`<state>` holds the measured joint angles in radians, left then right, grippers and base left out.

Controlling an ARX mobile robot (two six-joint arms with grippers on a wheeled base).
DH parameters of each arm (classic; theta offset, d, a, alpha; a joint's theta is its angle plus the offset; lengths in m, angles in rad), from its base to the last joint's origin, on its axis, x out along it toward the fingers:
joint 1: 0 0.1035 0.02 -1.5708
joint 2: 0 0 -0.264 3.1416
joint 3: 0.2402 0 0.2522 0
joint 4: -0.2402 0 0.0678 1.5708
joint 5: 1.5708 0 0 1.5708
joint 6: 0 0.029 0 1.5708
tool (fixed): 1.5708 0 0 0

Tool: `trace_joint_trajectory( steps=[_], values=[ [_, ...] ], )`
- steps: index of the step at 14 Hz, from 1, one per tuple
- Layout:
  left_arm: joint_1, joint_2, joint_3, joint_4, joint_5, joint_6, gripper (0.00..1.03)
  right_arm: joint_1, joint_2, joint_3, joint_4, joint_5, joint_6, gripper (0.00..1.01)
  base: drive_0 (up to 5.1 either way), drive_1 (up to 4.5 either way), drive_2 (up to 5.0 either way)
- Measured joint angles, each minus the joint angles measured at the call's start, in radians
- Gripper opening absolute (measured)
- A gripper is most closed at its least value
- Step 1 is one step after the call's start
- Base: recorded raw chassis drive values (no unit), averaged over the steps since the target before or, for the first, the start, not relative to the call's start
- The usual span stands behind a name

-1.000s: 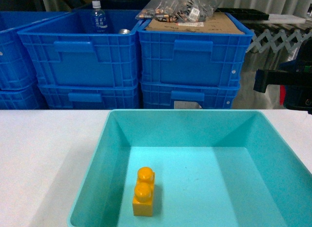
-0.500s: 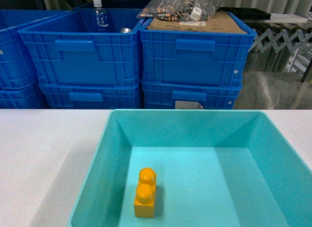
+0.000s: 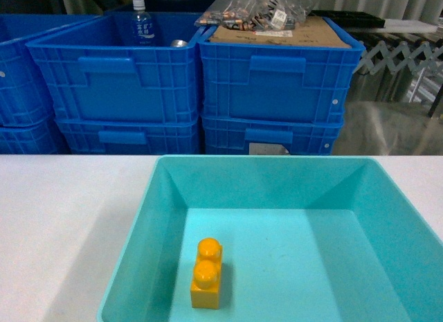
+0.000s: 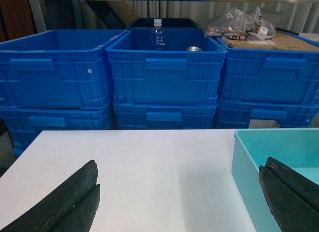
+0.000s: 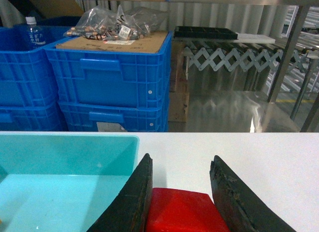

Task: Pick red block from blue box to shelf

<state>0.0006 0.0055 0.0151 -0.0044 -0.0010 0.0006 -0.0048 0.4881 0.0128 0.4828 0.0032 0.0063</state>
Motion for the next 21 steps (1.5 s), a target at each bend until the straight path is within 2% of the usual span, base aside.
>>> trace_joint_trajectory(
  steps=[6,15,16,17,21],
  values=[
    [0.000,0.000,0.000,0.000,0.000,0.000,0.98,0.000,-0.075,0.000,-0.071,0.000,0.000,0.28,0.0,0.00,0.0],
    [0.000,0.000,0.000,0.000,0.000,0.000,0.98,0.000,-0.309,0.000,-0.303,0.000,0.000,0.28,0.0,0.00,0.0],
    [0.000,0.000,0.000,0.000,0.000,0.000,0.98,0.000,-0.328,0.000,-0.332,0.000,0.000,0.28,0.0,0.00,0.0],
    [0.000,0.000,0.000,0.000,0.000,0.000,0.98,0.000,-0.438,0.000,-0.486,-0.004,0.000,0.28,0.0,0.00,0.0],
    [0.000,0.000,0.000,0.000,0.000,0.000,0.98,0.000,-0.484,0.000,-0.483,-0.003,0.000,0.28,0.0,0.00,0.0]
  ],
)
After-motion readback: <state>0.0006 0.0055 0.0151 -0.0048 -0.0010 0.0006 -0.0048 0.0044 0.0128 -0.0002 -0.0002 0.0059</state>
